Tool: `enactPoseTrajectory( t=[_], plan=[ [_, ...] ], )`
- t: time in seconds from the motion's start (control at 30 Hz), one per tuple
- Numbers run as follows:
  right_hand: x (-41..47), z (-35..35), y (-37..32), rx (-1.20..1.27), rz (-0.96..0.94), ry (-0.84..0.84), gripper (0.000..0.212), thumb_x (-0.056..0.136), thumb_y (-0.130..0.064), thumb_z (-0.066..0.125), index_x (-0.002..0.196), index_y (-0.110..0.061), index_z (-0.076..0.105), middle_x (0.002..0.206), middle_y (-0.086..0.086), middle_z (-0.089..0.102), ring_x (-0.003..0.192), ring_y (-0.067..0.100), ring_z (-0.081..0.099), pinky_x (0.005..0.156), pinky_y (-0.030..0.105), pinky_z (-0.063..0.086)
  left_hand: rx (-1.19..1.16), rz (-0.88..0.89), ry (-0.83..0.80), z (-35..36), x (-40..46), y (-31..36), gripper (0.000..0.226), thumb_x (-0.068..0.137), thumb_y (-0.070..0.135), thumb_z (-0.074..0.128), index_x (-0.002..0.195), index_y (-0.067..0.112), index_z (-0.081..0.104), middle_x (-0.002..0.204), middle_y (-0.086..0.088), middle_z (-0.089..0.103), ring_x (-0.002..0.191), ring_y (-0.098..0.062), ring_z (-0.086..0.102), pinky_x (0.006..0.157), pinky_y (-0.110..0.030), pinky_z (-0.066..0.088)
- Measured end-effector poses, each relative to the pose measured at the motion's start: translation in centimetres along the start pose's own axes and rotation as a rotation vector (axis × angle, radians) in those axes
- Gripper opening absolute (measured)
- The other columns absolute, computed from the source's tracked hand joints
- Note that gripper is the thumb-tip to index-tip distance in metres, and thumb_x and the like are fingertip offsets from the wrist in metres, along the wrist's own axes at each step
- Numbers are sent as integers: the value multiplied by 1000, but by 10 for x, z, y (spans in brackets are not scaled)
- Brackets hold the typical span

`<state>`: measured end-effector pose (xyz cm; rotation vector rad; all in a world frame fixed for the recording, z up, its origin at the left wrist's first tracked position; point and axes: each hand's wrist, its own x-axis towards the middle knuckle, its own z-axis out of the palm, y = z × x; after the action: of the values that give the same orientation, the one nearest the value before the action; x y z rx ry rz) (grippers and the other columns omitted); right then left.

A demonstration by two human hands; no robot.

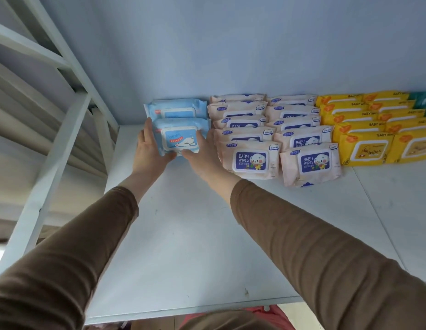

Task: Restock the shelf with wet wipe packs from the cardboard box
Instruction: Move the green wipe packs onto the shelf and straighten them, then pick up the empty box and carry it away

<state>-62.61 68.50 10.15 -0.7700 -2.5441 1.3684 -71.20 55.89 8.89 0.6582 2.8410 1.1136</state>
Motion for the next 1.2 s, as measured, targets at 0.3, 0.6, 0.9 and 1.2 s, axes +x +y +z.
enactPoseTrajectory(
  t=[0.3, 0.6, 0.9, 1.2],
  plan=[
    [-68, -76, 24, -77, -262, 79, 44, 92, -7, 60, 135, -10, 54, 141, 8, 50, 129, 25, 43, 106, 24, 32, 238, 222, 89, 1, -44, 44, 82, 84, 27, 73, 150, 9, 29, 155, -13, 30, 140, -32, 27, 117, -39, 23],
    [-130, -201, 120, -325, -366, 72, 37, 91, -12, 61, 127, -17, 58, 134, 1, 53, 123, 22, 43, 101, 30, 38, 222, 348, -27, 53, -121, 149, 60, 86, 25, 72, 139, 10, 48, 145, -10, 45, 134, -31, 37, 113, -40, 32],
    [-208, -360, 241, -442, -337, 34, 41, 90, -15, 61, 131, -16, 56, 134, 2, 54, 120, 26, 48, 101, 41, 42, 229, 339, -119, 141, -231, 272, 50, 85, 24, 71, 132, 16, 54, 136, -2, 53, 124, -26, 46, 101, -42, 44],
    [-311, -482, 335, -479, -199, 126, 41, 93, -18, 58, 134, -17, 54, 133, -1, 57, 122, 23, 48, 102, 39, 42, 239, 493, -297, 224, -321, 397, 47, 88, 31, 68, 132, 25, 53, 134, 8, 54, 119, -17, 50, 89, -37, 50]
  ],
)
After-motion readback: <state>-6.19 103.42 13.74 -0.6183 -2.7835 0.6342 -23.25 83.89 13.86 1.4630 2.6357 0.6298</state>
